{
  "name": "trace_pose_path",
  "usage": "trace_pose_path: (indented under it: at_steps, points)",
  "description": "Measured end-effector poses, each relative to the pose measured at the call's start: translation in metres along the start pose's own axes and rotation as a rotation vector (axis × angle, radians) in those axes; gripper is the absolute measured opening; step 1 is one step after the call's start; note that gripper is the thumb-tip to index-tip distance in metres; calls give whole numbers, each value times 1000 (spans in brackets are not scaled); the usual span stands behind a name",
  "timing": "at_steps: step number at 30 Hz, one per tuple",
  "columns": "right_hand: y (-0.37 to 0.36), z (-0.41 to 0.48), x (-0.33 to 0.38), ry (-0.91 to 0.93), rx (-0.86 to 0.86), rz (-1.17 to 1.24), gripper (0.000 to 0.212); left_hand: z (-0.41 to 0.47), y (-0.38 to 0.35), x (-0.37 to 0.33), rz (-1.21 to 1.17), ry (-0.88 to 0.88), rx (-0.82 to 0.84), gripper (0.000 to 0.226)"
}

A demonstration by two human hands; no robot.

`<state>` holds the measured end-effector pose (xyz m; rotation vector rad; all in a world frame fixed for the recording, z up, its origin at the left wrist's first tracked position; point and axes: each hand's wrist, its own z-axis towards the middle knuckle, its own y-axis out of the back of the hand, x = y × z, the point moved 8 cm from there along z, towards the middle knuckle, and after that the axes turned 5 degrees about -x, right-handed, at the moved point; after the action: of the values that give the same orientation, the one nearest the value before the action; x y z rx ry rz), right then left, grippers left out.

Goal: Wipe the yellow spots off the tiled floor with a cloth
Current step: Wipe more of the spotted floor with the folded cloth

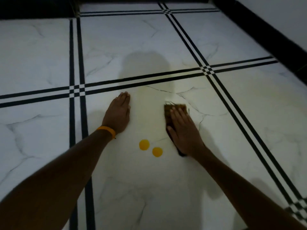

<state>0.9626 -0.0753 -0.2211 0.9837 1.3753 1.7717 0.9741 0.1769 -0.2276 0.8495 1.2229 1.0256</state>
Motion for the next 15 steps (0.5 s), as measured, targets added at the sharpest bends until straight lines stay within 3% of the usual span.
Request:
trace_pose_path:
  at_steps: [2,5,8,11,15]
  points:
    - [11,-47,-21,-33,-8,-18,68,-6,6,-6,12,54,-3,54]
    - [22,-90,-72,-288,-32,-68,73,-34,18,-4,16,127,-47,52]
    - [10,-98,-30,-506,-69,-63,74,-78,34,17,29,153,-50,60]
    - [-5,-83,42,-415,-88,-44,72,-91,45,47,92,215,-49,66]
    - [-4,-32,15,-367,-62,-19,72,-98,38,66,108,233,-42,69]
